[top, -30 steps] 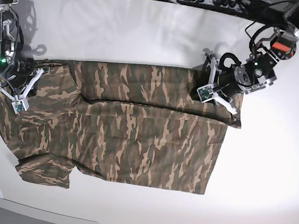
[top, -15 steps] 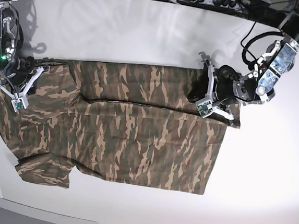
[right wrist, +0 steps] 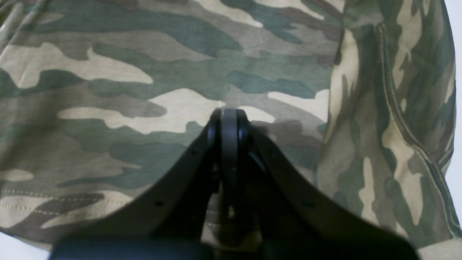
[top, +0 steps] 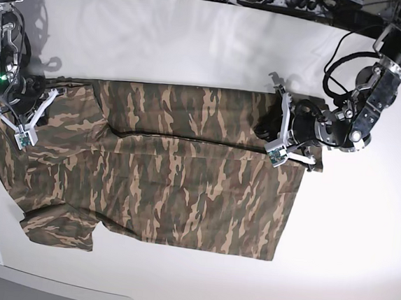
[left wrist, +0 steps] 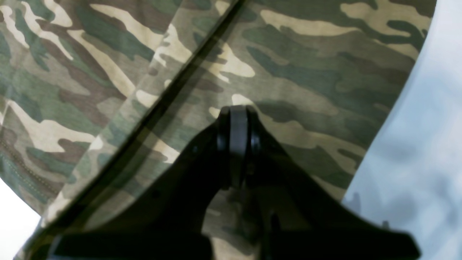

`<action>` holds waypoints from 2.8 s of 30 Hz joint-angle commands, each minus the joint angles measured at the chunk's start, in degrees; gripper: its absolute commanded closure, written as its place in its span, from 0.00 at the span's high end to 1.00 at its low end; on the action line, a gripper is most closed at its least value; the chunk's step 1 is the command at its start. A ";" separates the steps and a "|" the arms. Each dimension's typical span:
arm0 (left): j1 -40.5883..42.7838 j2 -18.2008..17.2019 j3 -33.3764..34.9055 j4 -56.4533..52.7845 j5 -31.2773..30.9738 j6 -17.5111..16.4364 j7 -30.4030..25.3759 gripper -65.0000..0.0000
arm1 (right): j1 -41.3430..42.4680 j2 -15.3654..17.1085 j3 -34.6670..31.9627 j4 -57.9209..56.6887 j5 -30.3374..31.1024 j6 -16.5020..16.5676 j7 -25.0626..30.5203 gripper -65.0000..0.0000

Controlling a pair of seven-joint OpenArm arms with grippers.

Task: Fold the T-shirt properly
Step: 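Grasp the shirt's collar-side edge with both grippers, then drag the shirt toward the robot with both grippers, then release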

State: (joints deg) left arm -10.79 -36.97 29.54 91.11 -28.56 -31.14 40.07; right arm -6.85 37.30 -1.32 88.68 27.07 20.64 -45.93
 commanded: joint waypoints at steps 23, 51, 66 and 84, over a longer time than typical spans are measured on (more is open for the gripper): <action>15.61 -5.53 0.44 13.99 7.02 1.68 15.80 0.00 | -19.69 3.52 3.32 11.78 -6.05 -0.24 -4.26 0.00; 30.32 -9.42 0.33 26.60 16.35 5.22 15.28 0.00 | -36.17 3.48 8.90 20.72 -4.20 -2.19 -4.31 0.00; 30.29 -10.97 0.33 31.17 22.21 8.63 15.23 0.00 | -36.28 3.50 8.90 20.72 -10.01 -9.51 -6.62 0.00; 30.29 -10.97 0.33 35.47 36.74 16.06 11.39 0.00 | -34.14 3.52 13.60 28.22 -13.81 -11.34 -6.91 0.10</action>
State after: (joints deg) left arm 19.53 -47.03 30.20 125.67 8.05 -15.38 51.11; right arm -41.10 39.83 11.44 116.01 13.87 9.56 -53.21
